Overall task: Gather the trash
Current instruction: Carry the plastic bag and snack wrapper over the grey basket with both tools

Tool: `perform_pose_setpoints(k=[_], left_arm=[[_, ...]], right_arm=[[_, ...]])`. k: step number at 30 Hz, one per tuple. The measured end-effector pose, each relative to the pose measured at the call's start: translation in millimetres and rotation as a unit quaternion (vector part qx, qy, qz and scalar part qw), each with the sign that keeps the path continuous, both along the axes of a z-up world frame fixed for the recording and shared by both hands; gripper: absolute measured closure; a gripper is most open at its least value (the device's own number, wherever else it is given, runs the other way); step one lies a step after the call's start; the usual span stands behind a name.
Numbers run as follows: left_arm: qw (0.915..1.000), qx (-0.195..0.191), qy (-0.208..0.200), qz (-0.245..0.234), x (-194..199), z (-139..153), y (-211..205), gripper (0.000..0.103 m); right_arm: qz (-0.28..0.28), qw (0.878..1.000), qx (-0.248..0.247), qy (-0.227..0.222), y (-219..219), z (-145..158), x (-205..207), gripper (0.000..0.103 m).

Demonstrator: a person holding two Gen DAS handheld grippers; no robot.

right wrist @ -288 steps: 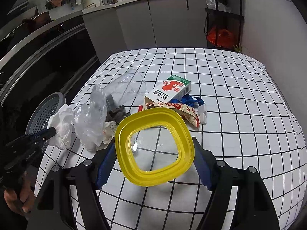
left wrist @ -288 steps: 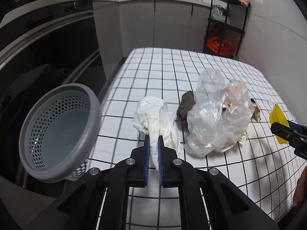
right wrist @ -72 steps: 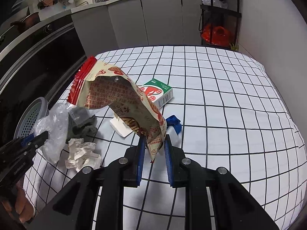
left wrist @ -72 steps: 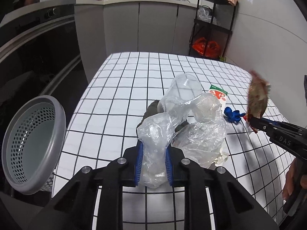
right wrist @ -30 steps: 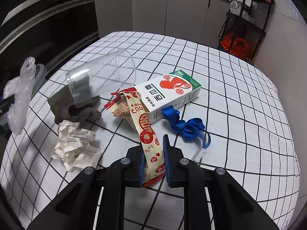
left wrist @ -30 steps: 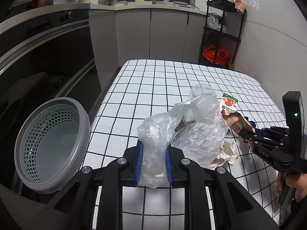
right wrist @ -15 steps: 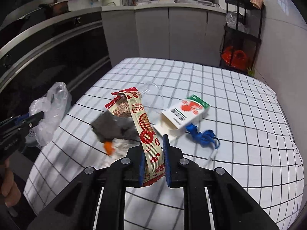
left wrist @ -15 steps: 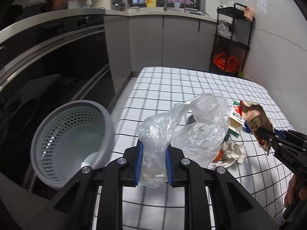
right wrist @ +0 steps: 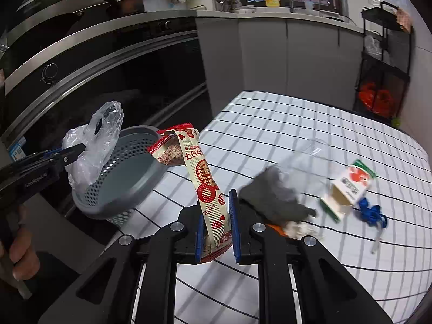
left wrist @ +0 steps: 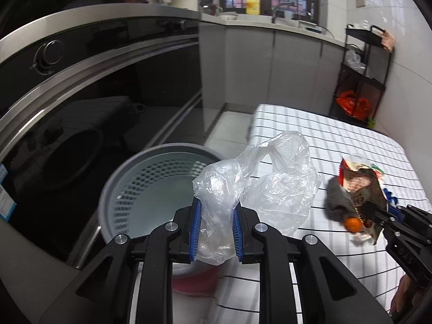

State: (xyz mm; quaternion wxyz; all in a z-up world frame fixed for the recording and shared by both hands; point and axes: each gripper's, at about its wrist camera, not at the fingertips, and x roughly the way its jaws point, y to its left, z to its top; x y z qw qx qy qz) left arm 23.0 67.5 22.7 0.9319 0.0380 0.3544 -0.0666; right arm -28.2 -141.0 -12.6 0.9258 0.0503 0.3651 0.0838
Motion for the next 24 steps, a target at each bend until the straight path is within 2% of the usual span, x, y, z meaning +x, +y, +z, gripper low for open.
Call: perform_pose_setpoints(k=[5,9,12,18,24], left_arm=[[0.9991,0.006,-0.001,0.042,19.6,-2.0,38.4,0.082],[0.9973,-0.01,0.021,0.069,32.8,-14.3,61.7,0.082],[0.9962,-0.012,0.037,0.078,39.3,-22.6,72.2,0.082],[0.9939,-0.014,0.044,0.1,49.3,-27.9,90.3,0.082],[0.9931,-0.002,0.053,0.104,53.0,-33.8,90.1,0.082]], right_arm=[[0.027,1.0,0.01,0.002,39.2,-1.6,26.0,0.087],[0.045,0.999,-0.002,0.004,67.7,-5.7,45.8,0.087],[0.059,0.998,0.006,0.014,83.8,-9.6,62.0,0.087],[0.083,0.996,0.015,0.024,111.8,-15.0,83.9,0.087],[0.104,0.994,-0.003,0.037,139.6,-25.0,101.2,0.086]])
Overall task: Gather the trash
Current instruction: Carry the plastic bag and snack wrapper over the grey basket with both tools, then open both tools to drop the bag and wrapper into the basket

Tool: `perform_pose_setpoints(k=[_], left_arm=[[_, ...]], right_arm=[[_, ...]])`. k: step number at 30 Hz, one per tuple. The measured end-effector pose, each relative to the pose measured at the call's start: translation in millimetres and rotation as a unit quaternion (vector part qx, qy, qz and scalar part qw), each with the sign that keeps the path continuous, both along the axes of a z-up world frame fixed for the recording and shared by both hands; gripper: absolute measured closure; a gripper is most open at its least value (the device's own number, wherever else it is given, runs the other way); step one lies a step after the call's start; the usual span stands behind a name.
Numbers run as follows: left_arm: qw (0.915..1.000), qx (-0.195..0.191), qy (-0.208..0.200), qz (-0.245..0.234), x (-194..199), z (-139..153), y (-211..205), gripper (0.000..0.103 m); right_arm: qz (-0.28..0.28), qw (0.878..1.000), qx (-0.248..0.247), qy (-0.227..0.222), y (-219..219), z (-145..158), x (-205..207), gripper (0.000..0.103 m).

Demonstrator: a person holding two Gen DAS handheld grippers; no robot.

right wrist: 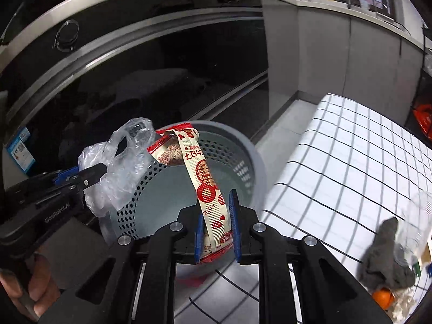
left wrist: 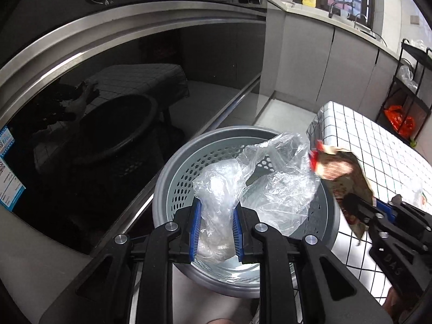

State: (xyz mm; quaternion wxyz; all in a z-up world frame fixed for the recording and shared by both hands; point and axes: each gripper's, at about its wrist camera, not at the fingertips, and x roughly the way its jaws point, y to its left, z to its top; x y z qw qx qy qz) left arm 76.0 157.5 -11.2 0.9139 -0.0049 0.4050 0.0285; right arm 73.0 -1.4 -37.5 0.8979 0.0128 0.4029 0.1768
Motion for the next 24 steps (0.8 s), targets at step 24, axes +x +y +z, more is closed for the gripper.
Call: perform_pose_setpoints(k=[24], left_arm=[[0.9999,-0.004,0.013,0.002,10.7,-5.1,6.1,0.042]], right_arm=[[-0.003,1.0,0.013,-0.003,-2.8,-2.6,13.4,0.049]])
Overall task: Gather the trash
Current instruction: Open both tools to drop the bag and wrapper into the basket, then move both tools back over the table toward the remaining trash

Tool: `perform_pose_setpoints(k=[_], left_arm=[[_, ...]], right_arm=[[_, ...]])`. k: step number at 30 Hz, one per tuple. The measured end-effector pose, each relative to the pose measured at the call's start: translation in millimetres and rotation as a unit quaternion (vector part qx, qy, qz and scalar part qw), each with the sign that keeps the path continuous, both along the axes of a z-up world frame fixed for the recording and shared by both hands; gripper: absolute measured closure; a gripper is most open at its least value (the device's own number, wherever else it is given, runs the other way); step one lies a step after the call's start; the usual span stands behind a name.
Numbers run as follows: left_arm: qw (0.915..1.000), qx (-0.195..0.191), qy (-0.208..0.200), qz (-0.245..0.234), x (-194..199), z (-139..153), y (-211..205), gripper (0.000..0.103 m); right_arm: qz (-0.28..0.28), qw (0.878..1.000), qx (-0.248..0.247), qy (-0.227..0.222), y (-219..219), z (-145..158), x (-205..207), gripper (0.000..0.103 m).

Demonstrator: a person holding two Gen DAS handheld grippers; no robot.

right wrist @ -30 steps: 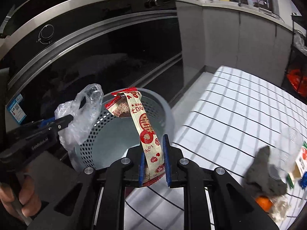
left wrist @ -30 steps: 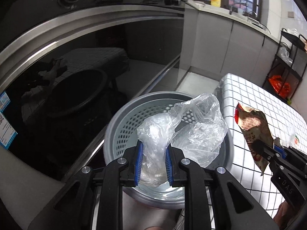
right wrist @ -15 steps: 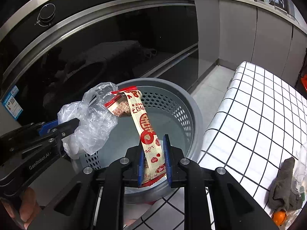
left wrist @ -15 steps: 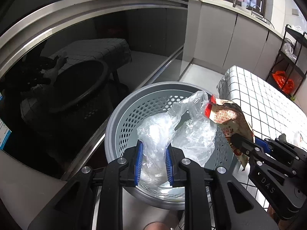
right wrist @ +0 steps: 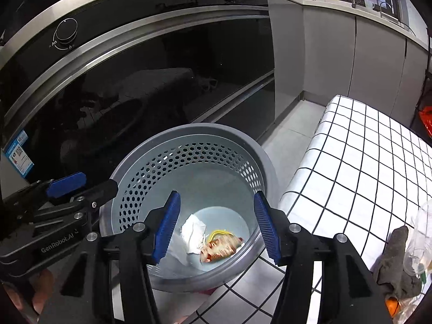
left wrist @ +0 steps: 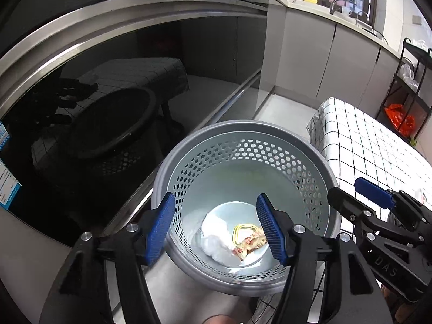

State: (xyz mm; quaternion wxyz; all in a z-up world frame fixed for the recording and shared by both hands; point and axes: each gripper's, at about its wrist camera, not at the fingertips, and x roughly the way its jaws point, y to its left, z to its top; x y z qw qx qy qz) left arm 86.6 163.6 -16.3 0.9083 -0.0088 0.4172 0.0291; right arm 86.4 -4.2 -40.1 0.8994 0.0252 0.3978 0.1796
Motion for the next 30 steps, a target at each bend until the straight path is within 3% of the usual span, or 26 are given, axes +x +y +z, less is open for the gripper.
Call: perform_pose_setpoints(k=[8,13,30], left_arm=[[1.0,-0.004,-0.001,-0.005,-1.3,0.5,-0.9,0.041],[0.9998,0.004,-0.014,-0.016,-6.4,4.3,-9.2,0.034],[0.9968,0.0,-0.042,-0.068,-39.4,16.5,-51.9,0.029]], right_arm=[[-0.017,1.0,0.007,0.005,-13.0,-2.7,-16.3,0.049],[-0.038,0.999,0.012,0.008,-32.0,-4.2,-37.5,0.048],[-0.172,0.985,-0.016,-0.027,-171.1,26.1,-152.3,0.042]])
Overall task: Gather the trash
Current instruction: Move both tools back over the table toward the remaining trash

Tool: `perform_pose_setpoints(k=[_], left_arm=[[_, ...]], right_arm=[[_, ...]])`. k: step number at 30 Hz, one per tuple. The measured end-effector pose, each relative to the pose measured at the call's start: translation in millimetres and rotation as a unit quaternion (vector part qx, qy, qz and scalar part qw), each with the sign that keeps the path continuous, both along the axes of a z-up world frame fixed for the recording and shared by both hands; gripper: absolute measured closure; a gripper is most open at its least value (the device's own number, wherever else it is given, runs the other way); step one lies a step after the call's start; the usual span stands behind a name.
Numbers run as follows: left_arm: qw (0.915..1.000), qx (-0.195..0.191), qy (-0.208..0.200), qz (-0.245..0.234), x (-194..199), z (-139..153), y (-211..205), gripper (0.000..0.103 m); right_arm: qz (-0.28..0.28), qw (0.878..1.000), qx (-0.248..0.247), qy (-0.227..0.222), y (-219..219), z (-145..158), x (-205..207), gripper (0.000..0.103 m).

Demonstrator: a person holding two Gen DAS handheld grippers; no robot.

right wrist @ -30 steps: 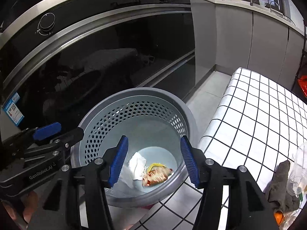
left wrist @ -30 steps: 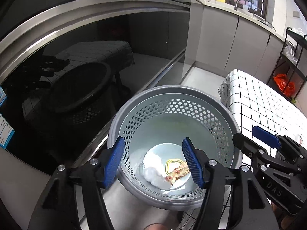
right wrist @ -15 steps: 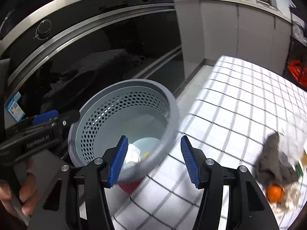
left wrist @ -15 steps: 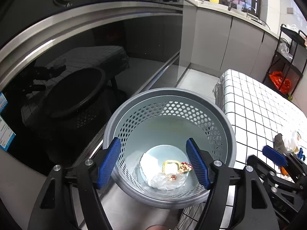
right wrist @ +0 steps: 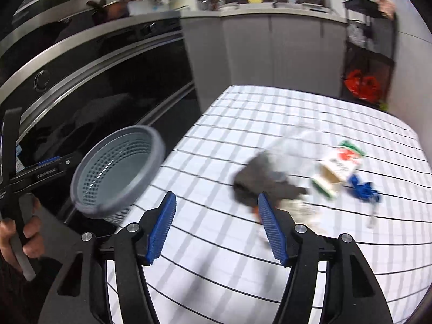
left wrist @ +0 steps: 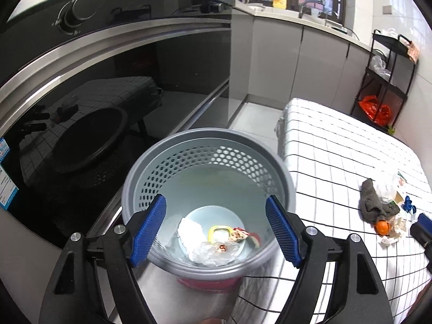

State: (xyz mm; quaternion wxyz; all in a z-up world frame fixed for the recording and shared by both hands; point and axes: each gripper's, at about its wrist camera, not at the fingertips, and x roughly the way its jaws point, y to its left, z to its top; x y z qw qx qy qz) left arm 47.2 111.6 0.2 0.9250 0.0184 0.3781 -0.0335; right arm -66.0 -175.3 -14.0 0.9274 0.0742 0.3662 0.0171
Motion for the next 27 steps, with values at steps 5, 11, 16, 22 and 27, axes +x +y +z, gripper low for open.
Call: perform_pose_setpoints(k=[5,11,16,22,27], left_arm=[[0.9997,0.01,-0.013,-0.018,-13.5,6.4,-25.4,0.028],[0.9988,0.001,-0.017,-0.045,-28.3,17.3,-58.6,0.028],[0.9976,-0.025,-0.014,-0.063,-39.0,20.9,-100.8,0.025],[0.9954,-0.018,-0.013,-0.093,-57.7,9.4,-160.2,0.021],[0.9932,-0.025,0.012,-0.113,-60.2,-9.3,-199.6,0.021]], right_arm=[[-0.028,0.999,-0.018,0.004,-49.6,3.2,-10.1,0.042],[-0.051,0.998,-0.019,0.011,-104.1,-0.1,-5.4,0.04],[-0.075,0.997,0.014,0.009,-148.9,-8.7,12.9,0.04],[-0.089,0.996,0.002,0.018,-174.2,-19.6,11.4,0.04],[-0.1,0.994,0.001,0.034,-191.4,-32.4,9.2,0.038]])
